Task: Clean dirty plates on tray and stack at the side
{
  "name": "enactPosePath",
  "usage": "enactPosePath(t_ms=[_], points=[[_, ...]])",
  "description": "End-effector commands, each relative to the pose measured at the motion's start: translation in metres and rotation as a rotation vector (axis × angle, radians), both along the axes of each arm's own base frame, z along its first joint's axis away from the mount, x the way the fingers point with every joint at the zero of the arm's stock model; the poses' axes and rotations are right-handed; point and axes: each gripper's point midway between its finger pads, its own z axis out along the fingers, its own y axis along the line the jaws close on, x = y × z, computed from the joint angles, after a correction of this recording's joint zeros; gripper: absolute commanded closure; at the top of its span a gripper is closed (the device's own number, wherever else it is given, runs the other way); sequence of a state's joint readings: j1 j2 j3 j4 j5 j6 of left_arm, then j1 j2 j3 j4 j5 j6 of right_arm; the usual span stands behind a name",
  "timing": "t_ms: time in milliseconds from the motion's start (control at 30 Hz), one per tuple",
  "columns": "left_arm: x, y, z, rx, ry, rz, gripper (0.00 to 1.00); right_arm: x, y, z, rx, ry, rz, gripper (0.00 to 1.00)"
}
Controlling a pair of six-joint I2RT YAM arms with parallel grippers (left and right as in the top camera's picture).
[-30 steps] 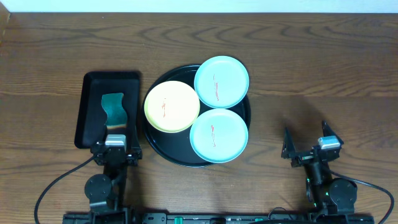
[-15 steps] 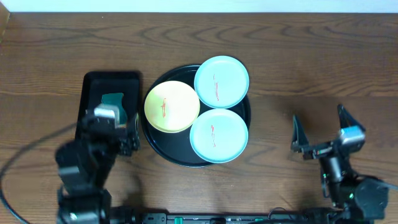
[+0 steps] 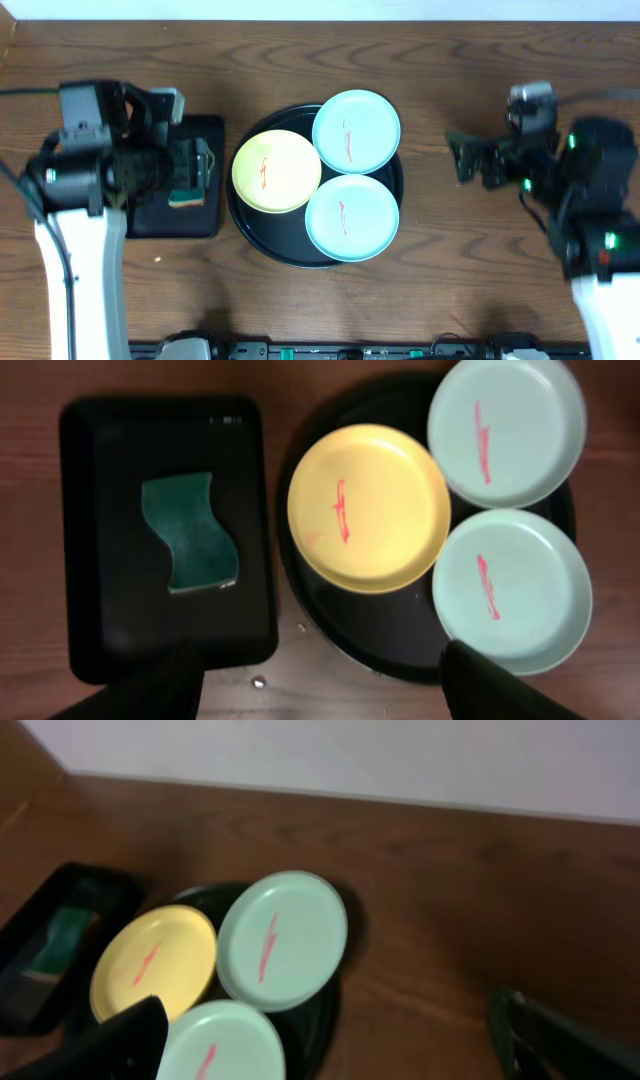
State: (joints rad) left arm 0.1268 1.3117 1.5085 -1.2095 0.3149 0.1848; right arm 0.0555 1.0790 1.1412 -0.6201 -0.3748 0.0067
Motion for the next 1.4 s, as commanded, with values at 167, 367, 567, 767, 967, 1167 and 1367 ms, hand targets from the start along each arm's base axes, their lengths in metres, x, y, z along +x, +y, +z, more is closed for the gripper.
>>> enactPosePath(t_ms=[167,367,567,767,967,1167,1367], points=[[0.031,0.007,-0.032,0.012,0.094,-0.004,0.24,0.033,0.033,-0.02,0.151,0.147,0.141,0.01],[0.044,0.007,-0.047,-0.002,0.123,-0.009,0.24,0.051,0.073,-0.043,0.272,0.239,0.214,0.16],[0.05,0.034,-0.052,0.071,0.14,0.19,0.24,0.062,0.126,-0.087,0.258,0.388,0.099,0.34],[0.045,0.09,-0.047,0.292,0.133,0.491,0.24,0.067,0.174,-0.128,0.141,0.509,0.022,0.41],[0.05,0.096,-0.044,0.318,0.103,0.509,0.24,0.062,0.212,-0.183,0.045,0.651,-0.018,0.59],[0.043,0.094,-0.054,0.321,0.159,0.493,0.24,0.051,0.227,-0.222,-0.002,0.723,-0.009,0.64],[0.035,0.092,-0.073,0.331,0.243,0.467,0.25,0.046,0.235,-0.247,-0.025,0.756,-0.006,0.69]])
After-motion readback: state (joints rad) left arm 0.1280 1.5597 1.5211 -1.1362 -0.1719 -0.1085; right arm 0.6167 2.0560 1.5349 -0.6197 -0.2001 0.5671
